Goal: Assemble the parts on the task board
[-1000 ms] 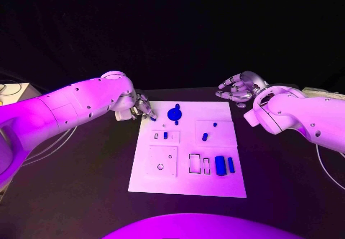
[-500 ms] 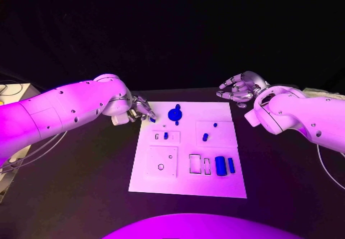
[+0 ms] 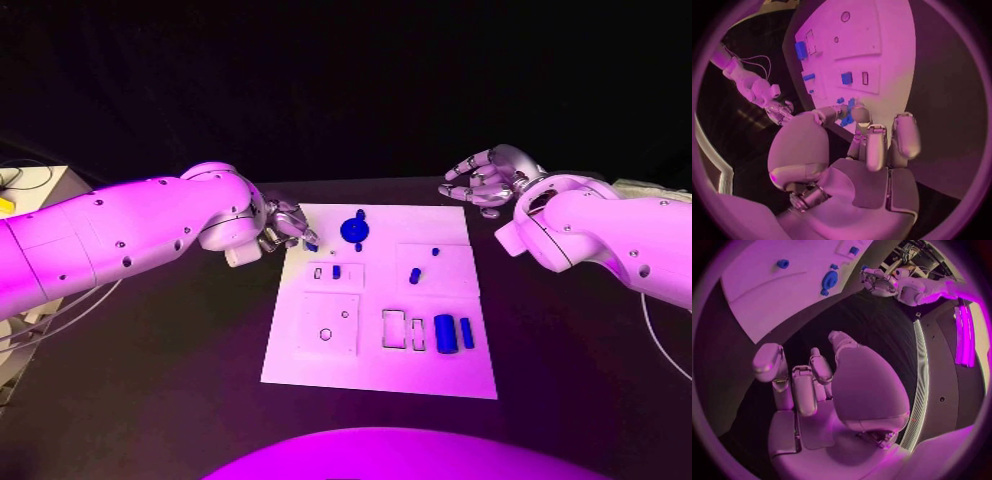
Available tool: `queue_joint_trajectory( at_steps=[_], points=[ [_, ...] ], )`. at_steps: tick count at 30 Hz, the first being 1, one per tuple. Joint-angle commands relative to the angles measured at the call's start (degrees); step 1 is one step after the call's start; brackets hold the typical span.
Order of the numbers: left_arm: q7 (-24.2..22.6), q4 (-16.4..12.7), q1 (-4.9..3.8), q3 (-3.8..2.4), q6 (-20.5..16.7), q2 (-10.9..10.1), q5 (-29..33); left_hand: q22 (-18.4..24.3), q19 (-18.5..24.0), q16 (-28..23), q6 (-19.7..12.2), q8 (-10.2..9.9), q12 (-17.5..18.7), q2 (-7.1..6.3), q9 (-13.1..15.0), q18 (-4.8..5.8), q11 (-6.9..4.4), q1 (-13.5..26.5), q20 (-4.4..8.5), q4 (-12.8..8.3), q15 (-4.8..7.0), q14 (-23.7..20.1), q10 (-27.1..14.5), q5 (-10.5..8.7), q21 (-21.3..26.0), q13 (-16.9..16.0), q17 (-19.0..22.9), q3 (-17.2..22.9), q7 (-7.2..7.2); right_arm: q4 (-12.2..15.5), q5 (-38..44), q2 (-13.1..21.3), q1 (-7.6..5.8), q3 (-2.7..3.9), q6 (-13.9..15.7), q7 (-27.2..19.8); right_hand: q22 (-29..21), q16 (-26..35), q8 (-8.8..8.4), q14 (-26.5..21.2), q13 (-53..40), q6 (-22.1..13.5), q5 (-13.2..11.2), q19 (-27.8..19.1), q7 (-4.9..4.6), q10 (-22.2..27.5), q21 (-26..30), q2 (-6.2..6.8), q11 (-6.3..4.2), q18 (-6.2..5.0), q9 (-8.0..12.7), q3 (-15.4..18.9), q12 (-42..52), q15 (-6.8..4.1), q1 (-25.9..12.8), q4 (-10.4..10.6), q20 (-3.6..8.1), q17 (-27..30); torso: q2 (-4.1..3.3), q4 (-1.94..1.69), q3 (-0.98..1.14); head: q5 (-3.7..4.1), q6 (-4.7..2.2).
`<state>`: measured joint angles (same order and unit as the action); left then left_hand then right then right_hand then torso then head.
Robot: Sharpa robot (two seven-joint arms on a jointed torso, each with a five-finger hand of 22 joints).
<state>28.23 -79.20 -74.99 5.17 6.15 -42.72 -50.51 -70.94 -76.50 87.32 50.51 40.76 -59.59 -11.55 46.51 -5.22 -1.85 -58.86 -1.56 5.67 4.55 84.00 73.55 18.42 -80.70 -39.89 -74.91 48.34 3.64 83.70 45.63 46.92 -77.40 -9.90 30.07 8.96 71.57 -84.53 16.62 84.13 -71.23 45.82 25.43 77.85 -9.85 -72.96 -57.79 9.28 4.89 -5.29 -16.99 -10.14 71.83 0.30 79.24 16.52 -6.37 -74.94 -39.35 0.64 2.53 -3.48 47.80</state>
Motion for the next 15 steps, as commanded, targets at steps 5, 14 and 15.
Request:
queue_joint_trajectory(
  at_steps=[5, 14, 15],
  points=[
    [0.5, -2.4, 0.9, 0.71, -6.0, -0.5, -6.4, -0.4, -0.6, 0.0, 1.6, 0.3, -0.3, 0.04, 3.0, 0.74, -0.18, 0.7, 0.07, -9.3, 0.57, 4.4, 0.6, 0.52, -0.4, -0.2, -8.8, 9.2, -1.34, -0.1, 0.3, -0.1, 0.29, -0.01, -1.1, 0.0, -0.1, 0.2, 0.19, 3.0, 0.1, -0.2, 0.2, -0.4, 0.0, 0.1, 0.3, 0.12, -0.03, -1.0, 0.1, -0.3, -0.1, 0.12, -0.6, 0.0, 0.08, -4.8, 0.06, -0.02, -0.05, -0.3, 0.15],
    [0.9, -3.8, 2.21, 2.23, -7.3, -0.4, -8.0, -0.3, -0.5, -0.2, 1.6, 0.3, -0.3, 0.1, 3.0, 0.71, -0.22, 0.7, 0.11, -9.3, 0.62, 4.2, 0.6, 0.58, -0.4, -0.2, -8.3, 9.4, -1.35, -0.2, 0.3, -0.1, 0.48, -0.02, -1.2, 0.1, -0.1, 0.3, 0.21, 3.0, 0.1, -0.2, 0.3, -0.4, 0.01, 0.1, 0.4, 0.13, -0.04, -1.01, 0.1, -0.4, -0.1, 0.12, -0.6, 0.0, 0.09, -4.8, -0.11, 0.02, -0.11, -0.29, 0.26],
    [1.0, -4.0, 2.28, 2.31, -7.3, -0.4, -8.0, -0.3, -0.5, -0.2, 1.6, 0.3, -0.3, 0.1, 3.0, 0.71, -0.22, 0.7, 0.11, -9.3, 0.62, 4.2, 0.6, 0.58, -0.4, -0.2, -8.3, 9.4, -1.35, -0.2, 0.3, -0.1, 0.49, -0.02, -1.2, 0.1, -0.1, 0.3, 0.21, 3.0, 0.1, -0.2, 0.3, -0.4, 0.01, 0.1, 0.4, 0.13, -0.04, -1.01, 0.1, -0.4, -0.1, 0.12, -0.6, 0.0, 0.09, -4.8, -0.1, 0.05, -0.12, -0.32, 0.29]
  ],
)
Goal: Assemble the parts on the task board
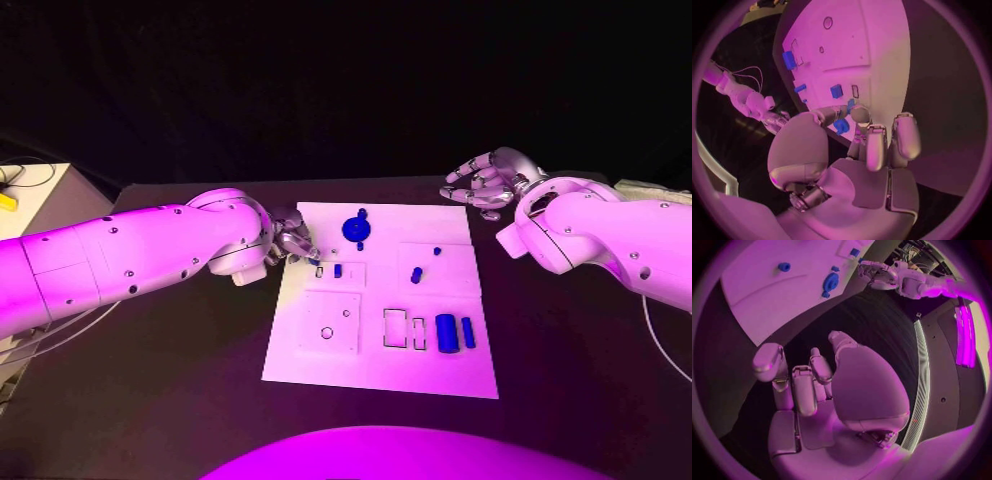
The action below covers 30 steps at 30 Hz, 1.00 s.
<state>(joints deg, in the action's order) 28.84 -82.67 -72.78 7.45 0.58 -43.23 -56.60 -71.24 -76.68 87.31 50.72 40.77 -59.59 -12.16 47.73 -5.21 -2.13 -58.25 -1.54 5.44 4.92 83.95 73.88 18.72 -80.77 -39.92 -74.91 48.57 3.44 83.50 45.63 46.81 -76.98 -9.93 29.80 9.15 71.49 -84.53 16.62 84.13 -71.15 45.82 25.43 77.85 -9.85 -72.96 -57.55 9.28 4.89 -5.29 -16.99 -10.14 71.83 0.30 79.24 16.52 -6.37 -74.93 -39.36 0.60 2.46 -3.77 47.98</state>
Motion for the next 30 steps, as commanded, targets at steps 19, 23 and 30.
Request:
queue_joint_trajectory(
  at_steps=[19, 23, 30],
  points=[
    [1.0, -1.0, 0.57, 0.5, 0.7, 0.4, -4.5, 0.0, -0.4, -0.2, 1.3, 0.5, -2.8, 0.61, 1.8, 0.71, 0.05, 0.4, 0.23, -9.1, 0.3, 4.3, 1.5, -0.02, -0.3, -3.9, -8.3, 9.2, -1.17, 0.2, 0.4, 0.1, 0.18, 0.0, -1.0, 0.0, -0.1, 0.3, 0.24, 3.0, 0.1, -0.3, 0.4, -0.4, 0.01, 0.0, 0.2, 0.24, -0.05, -1.01, 0.1, -0.5, -0.2, 0.1, -0.6, 0.0, 0.1, -4.8, -0.03, 0.05, 0.1, -0.11, 1.03],
    [1.0, -1.0, 0.61, 0.53, 1.3, 0.5, -4.8, 0.0, -0.4, -0.2, 1.3, 0.6, -3.0, 0.6, 1.8, 0.7, 0.04, 0.4, 0.24, -9.1, 0.31, 4.3, 1.6, -0.03, -0.3, -4.1, -8.4, 9.3, -1.18, 0.2, 0.4, 0.1, 0.18, 0.0, -1.0, 0.0, -0.1, 0.3, 0.24, 3.0, 0.1, -0.3, 0.4, -0.4, 0.01, 0.0, 0.2, 0.24, -0.05, -1.01, 0.1, -0.5, -0.2, 0.1, -0.6, 0.0, 0.1, -4.8, 0.01, 0.05, 0.09, -0.15, 1.21],
    [1.0, -0.7, 0.81, 0.58, 1.5, 0.8, -5.8, 0.0, -0.4, -0.2, 1.3, 0.6, -3.0, 0.6, 1.8, 0.7, 0.04, 0.4, 0.24, -9.1, 0.31, 4.3, 1.6, -0.03, -0.3, -4.1, -8.4, 9.3, -1.18, 0.2, 0.4, 0.1, 0.18, 0.0, -1.0, 0.0, -0.1, 0.3, 0.24, 3.0, 0.1, -0.3, 0.4, -0.4, 0.01, 0.0, 0.2, 0.24, -0.05, -1.01, 0.1, -0.5, -0.2, 0.1, -0.6, 0.0, 0.1, -4.8, 0.01, 0.04, 0.08, -0.15, 1.31]
  ],
)
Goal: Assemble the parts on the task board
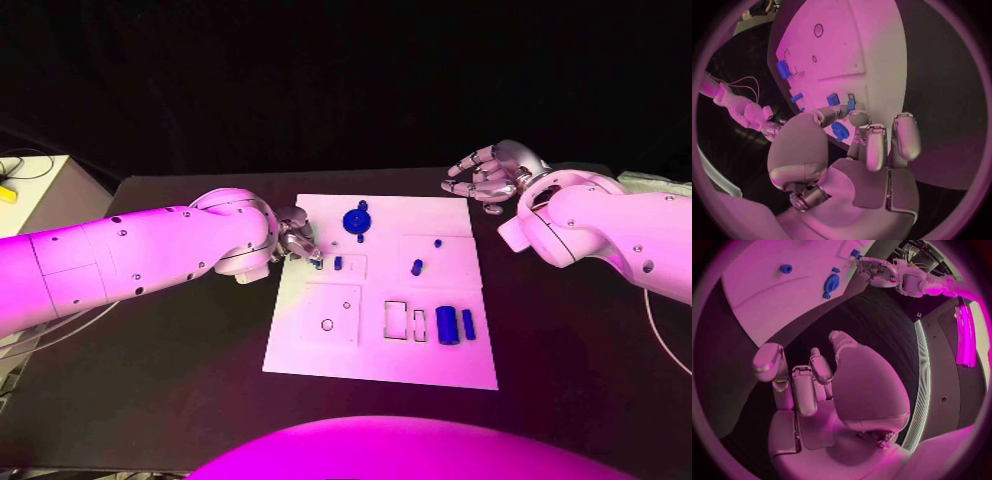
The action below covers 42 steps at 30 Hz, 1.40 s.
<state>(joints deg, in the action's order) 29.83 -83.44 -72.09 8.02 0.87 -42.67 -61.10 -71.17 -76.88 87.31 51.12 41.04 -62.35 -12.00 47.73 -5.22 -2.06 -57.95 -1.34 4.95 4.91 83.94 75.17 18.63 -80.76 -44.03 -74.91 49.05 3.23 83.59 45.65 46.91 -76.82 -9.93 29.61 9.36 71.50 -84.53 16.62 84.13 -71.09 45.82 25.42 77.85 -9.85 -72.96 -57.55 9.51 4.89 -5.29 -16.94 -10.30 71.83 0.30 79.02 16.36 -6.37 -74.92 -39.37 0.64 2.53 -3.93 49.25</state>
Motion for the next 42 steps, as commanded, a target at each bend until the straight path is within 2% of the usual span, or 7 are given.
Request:
queue_joint_trajectory(
  at_steps=[1, 16, 19, 25, 42],
  points=[
    [0.0, 0.1, 0.17, 0.02, 1.2, 0.3, -1.4, 0.0, -0.2, -0.2, 0.9, 0.3, -0.2, 0.45, 1.8, 0.71, -0.03, 0.1, 0.03, -8.6, 0.32, 4.3, 0.3, 0.06, -0.3, 0.0, -8.4, 8.8, -0.97, 0.1, 0.4, 0.0, 0.03, 0.0, -0.8, -0.2, -0.1, 0.3, 0.24, 3.0, 0.0, -0.3, 0.4, -0.4, 0.01, 0.1, 0.2, 0.01, -0.05, -1.01, 0.1, -0.3, -0.2, 0.1, -0.3, 0.1, 0.1, -4.8, 0.03, 0.01, 0.0, 0.08, 0.06],
    [-0.1, -0.6, 0.48, 0.07, 2.0, 0.4, -2.5, -0.1, -0.2, -0.1, 0.9, 0.4, -0.4, 0.46, 1.9, 0.72, -0.07, 0.1, 0.07, -8.6, 0.35, 4.4, 0.3, 0.05, -0.4, -0.2, -8.6, 8.9, -1.02, 0.1, 0.4, 0.1, 0.03, 0.0, -1.0, 0.0, -0.1, 0.3, 0.27, 3.0, 0.1, -0.3, 0.4, -0.3, 0.02, 0.0, 0.2, 0.09, -0.06, -1.0, 0.1, -0.4, -0.2, 0.09, -0.3, 0.1, 0.12, -4.8, 0.01, -0.06, -0.09, 0.15, 0.29],
    [-0.1, -0.7, 0.49, 0.07, 2.3, 0.4, -2.5, -0.1, -0.2, -0.1, 0.9, 0.4, -0.4, 0.46, 1.9, 0.72, -0.07, 0.1, 0.07, -8.6, 0.35, 4.4, 0.3, 0.05, -0.4, -0.2, -8.6, 8.9, -1.02, 0.1, 0.4, 0.1, 0.03, 0.0, -1.0, 0.0, -0.1, 0.3, 0.27, 3.0, 0.1, -0.3, 0.4, -0.3, 0.02, 0.0, 0.2, 0.09, -0.06, -1.0, 0.1, -0.4, -0.2, 0.09, -0.3, 0.1, 0.12, -4.8, 0.02, -0.01, -0.01, 0.1, 0.38],
    [-0.1, -0.8, 0.5, 0.07, 2.6, 0.3, -2.5, -0.1, -0.2, -0.1, 0.9, 0.5, -0.4, 0.48, 1.9, 0.71, -0.09, 0.1, 0.09, -8.6, 0.36, 4.4, 0.3, 0.05, -0.3, -0.2, -8.6, 9.0, -1.03, 0.1, 0.4, 0.1, 0.04, 0.0, -1.0, 0.0, -0.1, 0.3, 0.27, 3.0, 0.1, -0.3, 0.4, -0.3, 0.02, 0.0, 0.2, 0.09, -0.06, -1.0, 0.1, -0.4, -0.2, 0.09, -0.3, 0.1, 0.12, -4.8, 0.01, -0.02, -0.05, 0.1, 0.4],
    [-0.1, -0.2, 0.51, 0.09, 3.0, 0.7, -2.9, 0.0, -0.1, 0.0, 0.9, 0.6, -0.6, 0.55, 1.9, 0.71, -0.1, 0.3, 0.13, -8.6, 0.38, 4.5, 0.2, -0.08, -0.3, -0.3, -8.8, 9.1, -1.05, 0.1, 0.4, 0.1, 0.09, 0.0, -0.8, 0.0, -0.1, 0.3, 0.33, 3.0, 0.2, -0.3, 0.4, -0.3, 0.03, 0.0, 0.2, 0.17, -0.07, -0.99, 0.1, -0.6, -0.2, 0.07, -0.3, 0.1, 0.14, -4.8, 0.01, 0.0, 0.04, -0.02, 0.62]
  ],
)
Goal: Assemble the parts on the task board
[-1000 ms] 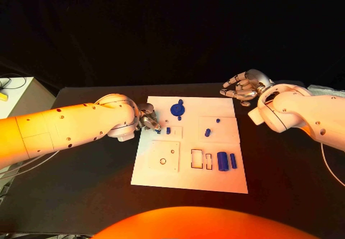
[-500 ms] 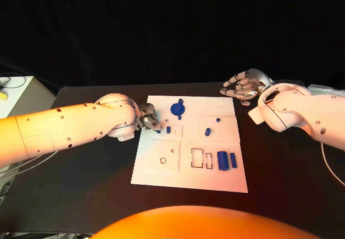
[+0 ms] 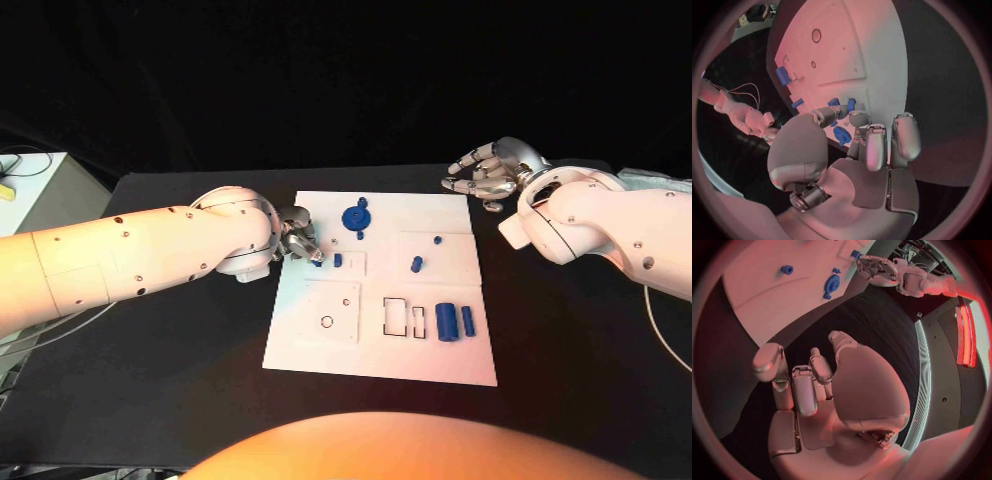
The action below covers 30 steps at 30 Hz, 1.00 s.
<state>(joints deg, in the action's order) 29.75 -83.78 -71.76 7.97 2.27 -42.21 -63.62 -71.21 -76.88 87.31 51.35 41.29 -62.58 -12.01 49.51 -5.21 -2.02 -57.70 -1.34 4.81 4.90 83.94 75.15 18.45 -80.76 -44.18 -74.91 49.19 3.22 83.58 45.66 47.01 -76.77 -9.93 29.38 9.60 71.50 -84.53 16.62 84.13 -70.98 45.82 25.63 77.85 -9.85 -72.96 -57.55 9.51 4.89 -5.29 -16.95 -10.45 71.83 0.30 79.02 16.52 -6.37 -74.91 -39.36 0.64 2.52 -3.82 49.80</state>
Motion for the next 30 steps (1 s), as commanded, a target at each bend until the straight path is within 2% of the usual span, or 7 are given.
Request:
queue_joint_trajectory(
  at_steps=[1, 11, 30],
  points=[
    [-0.1, 0.2, 0.18, 0.16, 1.7, 0.4, -0.4, 0.0, -0.2, 0.0, 0.7, 0.4, -0.4, 0.55, 0.1, 0.71, -0.13, 0.1, 0.13, -8.4, 0.38, 4.5, 0.2, 0.1, -0.3, -0.2, -8.8, 9.0, -1.03, 0.1, 0.4, 0.0, 0.03, 0.0, -0.6, -0.3, -0.1, 0.3, 0.34, 3.0, 0.1, -0.3, 0.2, -0.3, 0.03, 0.0, 0.2, 0.17, -0.07, -0.99, 0.1, -0.4, -0.2, 0.08, -0.3, 0.0, 0.14, -4.8, 0.0, 0.01, 0.05, -0.13, 0.08],
    [-0.1, 0.6, 0.61, 0.47, 2.3, 1.2, -0.5, -0.2, -0.3, 0.2, 0.8, 0.8, -1.1, 0.48, 0.2, 0.76, -0.21, 0.7, 0.15, -8.1, 0.41, 4.6, 0.6, -0.29, -0.4, -1.0, -9.1, 8.8, -1.18, 0.2, 0.4, 0.1, 0.03, 0.0, -0.5, -0.3, -0.1, 0.3, 0.34, 3.0, 0.1, -0.3, 0.2, -0.3, 0.03, 0.0, 0.2, 0.17, -0.07, -0.99, 0.1, -0.4, -0.2, 0.08, -0.3, 0.0, 0.14, -4.8, -0.02, 0.06, 0.03, 0.11, 0.2],
    [-0.2, 0.3, 0.78, 0.54, 2.5, 1.3, -0.4, -0.5, -0.4, 0.3, 1.0, 1.6, -2.3, 0.32, 0.3, 0.84, -0.59, 2.0, 0.23, -7.1, 0.68, 4.7, 1.4, -0.97, -0.5, -2.4, -9.5, 7.0, -1.73, 0.1, 0.4, 0.1, 0.03, 0.0, -0.4, -0.3, -0.1, 0.3, 0.38, 3.0, 0.1, -0.3, 0.2, -0.2, 0.03, 0.0, 0.3, 0.19, -0.07, -0.99, 0.1, -0.5, -0.2, 0.07, -0.3, 0.0, 0.15, -4.8, 0.0, 0.0, -0.01, 0.19, 0.2]
  ],
)
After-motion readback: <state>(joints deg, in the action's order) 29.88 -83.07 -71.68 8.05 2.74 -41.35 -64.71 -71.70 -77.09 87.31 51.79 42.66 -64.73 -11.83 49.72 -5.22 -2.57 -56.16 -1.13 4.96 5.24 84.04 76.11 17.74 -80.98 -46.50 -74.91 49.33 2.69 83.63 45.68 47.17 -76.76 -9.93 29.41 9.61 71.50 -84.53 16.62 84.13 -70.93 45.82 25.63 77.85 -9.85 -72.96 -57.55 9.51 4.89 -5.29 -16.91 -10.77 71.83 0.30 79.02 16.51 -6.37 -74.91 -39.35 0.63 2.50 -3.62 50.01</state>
